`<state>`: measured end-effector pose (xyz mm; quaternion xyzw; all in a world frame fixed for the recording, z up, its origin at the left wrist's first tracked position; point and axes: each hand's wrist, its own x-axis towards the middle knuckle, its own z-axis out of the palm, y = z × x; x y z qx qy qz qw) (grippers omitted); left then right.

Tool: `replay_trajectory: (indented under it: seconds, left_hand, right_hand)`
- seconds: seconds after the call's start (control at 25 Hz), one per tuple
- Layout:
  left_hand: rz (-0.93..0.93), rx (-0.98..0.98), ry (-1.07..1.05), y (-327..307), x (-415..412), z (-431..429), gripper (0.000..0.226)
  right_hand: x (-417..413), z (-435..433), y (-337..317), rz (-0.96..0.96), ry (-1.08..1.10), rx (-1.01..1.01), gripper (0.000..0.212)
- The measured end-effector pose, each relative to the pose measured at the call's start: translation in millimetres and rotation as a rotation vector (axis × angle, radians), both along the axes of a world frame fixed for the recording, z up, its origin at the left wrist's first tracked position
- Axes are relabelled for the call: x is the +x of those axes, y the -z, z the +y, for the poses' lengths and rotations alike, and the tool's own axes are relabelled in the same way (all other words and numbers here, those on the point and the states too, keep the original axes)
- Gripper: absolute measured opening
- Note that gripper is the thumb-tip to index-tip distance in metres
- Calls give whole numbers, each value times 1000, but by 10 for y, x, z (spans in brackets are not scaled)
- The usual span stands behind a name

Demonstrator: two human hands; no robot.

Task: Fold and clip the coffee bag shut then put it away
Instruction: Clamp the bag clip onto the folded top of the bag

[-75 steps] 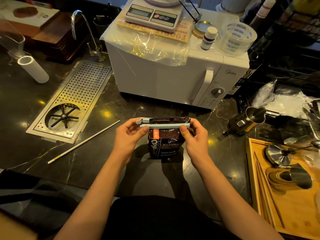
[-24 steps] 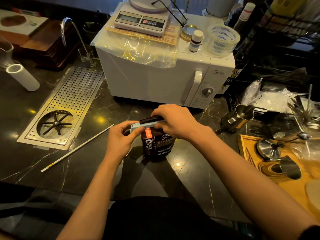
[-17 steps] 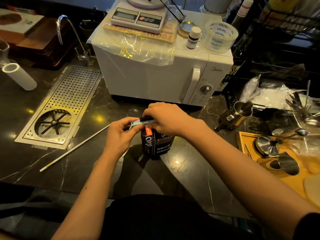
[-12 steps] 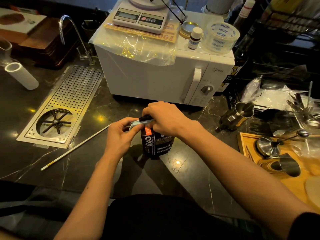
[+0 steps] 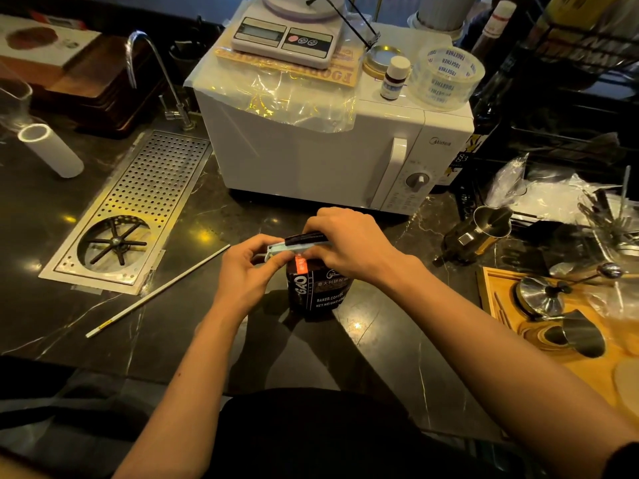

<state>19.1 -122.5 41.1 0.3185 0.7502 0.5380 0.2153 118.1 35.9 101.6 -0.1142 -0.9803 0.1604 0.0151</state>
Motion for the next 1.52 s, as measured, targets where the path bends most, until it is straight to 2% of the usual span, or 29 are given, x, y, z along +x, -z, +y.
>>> replay_trajectory:
  seconds: [0.16,0.24,0.52,0.64,0.92,1.08,1.2,1.36,1.52]
  left_hand:
    - [-22,29,-10,-7,-12,-33,19]
    - [-16,22,-5,-1,-17,-38,19]
    - [-30,27,2,17,-5,-22,17]
    - [-39,31,4,15,6,-10,17]
    - [-290,177,-203,93,168,49,21]
    - [-239,170,-169,72,164,40,21]
    - [-189,137,-148,44,112,17,24]
    - [-56,100,-88,30,34,11,25]
    - [39,81,-83,90,-8,-23,24]
  right_hand:
    - [44,119,-89,-95,29,-75,32]
    - [142,170,-59,-51,83,-177,31]
    - [329,192,89,74,180,-314,30]
    - [444,207,164,199,290,-392,27]
    - [547,163,336,359,382,-555,27]
    - [601,133,435,412,459,-680,27]
    - [574,165,317,338,382,-494,25]
    - [217,133,-43,-5,95,-141,31]
    - [-189,-86,-115,-87,-84,-9,27]
